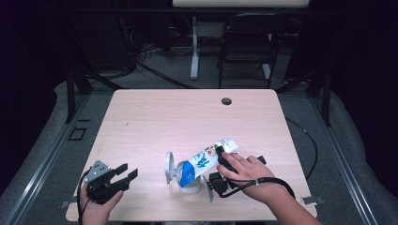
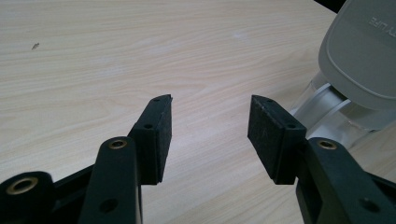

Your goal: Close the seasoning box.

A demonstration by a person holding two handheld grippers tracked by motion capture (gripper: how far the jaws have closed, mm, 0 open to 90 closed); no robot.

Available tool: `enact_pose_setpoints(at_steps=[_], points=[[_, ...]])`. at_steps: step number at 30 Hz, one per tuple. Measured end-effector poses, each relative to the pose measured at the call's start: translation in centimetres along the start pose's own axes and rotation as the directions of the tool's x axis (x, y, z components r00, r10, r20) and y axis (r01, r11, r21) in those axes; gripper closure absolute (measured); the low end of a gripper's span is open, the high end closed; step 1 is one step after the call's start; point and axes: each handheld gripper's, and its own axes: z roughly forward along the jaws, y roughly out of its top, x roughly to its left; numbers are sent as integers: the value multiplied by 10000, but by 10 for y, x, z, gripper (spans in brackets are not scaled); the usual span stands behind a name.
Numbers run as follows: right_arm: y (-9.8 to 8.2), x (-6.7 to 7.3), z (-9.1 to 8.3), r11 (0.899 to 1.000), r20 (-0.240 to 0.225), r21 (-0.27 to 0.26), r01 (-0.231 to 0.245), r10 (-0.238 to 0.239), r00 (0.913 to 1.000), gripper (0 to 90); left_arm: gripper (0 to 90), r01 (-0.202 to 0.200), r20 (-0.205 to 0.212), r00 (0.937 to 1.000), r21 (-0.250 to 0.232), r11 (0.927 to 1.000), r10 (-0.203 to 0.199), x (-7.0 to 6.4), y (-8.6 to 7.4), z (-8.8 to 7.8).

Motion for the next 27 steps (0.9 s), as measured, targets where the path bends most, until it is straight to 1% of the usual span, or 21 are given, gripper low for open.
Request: enact_pose_setpoints(at_steps=[7, 15, 20, 24, 27], points=[[0, -1, 0, 10000, -40, -16, 21, -21, 10000, 586, 503, 2, -12, 10000, 10, 10000, -2, 0, 0, 0], [0, -2, 0, 9999, -295, -13, -101, 100, 9995, 595, 503, -6, 0, 10000, 67, 10000, 6, 0, 0, 0], [1, -2, 1, 9999, -345, -2, -144, 144, 9993, 599, 503, 40, 10, 10000, 24, 10000, -40, 0, -1, 1], [1, -2, 1, 10000, -344, 10, -93, 93, 9994, 603, 503, 12, -22, 10000, 52, 10000, -11, 0, -1, 1], [1, -1, 0, 10000, -211, -18, -16, 16, 9998, 606, 503, 8, -32, 10000, 47, 10000, -8, 0, -1, 1]])
